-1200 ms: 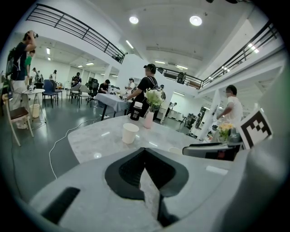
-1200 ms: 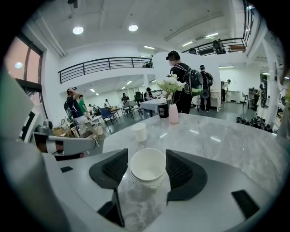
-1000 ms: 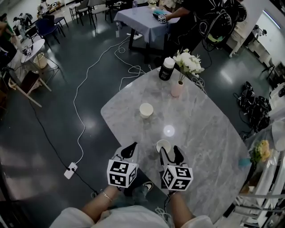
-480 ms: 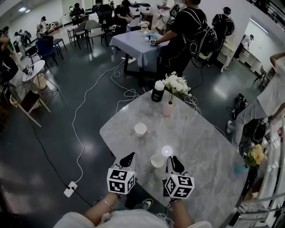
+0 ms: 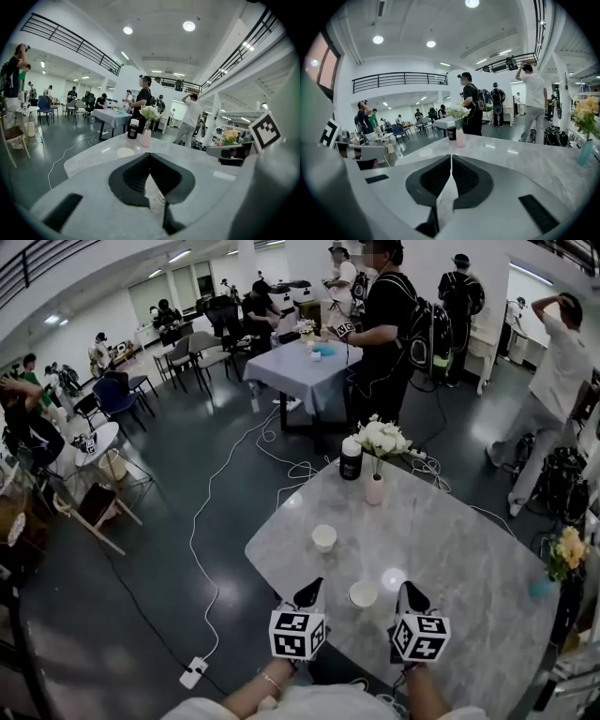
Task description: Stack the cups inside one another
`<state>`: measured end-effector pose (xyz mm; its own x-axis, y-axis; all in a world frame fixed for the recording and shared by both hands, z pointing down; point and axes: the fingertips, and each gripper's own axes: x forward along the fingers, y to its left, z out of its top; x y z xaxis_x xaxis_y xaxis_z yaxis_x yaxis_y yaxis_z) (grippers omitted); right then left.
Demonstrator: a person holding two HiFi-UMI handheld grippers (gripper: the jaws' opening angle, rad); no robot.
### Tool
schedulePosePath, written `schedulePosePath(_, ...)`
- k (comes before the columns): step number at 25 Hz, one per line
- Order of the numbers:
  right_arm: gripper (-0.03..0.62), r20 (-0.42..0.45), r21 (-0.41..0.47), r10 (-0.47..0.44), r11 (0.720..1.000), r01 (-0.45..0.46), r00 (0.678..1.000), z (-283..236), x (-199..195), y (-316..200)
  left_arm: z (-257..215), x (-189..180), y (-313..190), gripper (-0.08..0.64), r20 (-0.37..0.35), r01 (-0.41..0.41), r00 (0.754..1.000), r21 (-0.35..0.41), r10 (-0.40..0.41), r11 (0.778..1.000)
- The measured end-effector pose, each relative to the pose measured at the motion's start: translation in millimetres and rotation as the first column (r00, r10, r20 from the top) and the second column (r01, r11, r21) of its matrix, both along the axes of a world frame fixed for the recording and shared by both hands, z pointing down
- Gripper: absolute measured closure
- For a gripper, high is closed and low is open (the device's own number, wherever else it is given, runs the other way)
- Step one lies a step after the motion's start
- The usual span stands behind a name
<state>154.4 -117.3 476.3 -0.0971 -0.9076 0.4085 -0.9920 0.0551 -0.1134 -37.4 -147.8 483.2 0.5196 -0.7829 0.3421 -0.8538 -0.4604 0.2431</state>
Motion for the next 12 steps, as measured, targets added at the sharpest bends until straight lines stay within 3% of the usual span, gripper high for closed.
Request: schedulePosePath(12,0.577,0.026,-0.005,0.030,1.000,-0.030,0.999,3.4,7.3,2.7,-6.4,9.8,-1.4,0.563,0.035,-0.042,0.999,0.017,0.041,0.999)
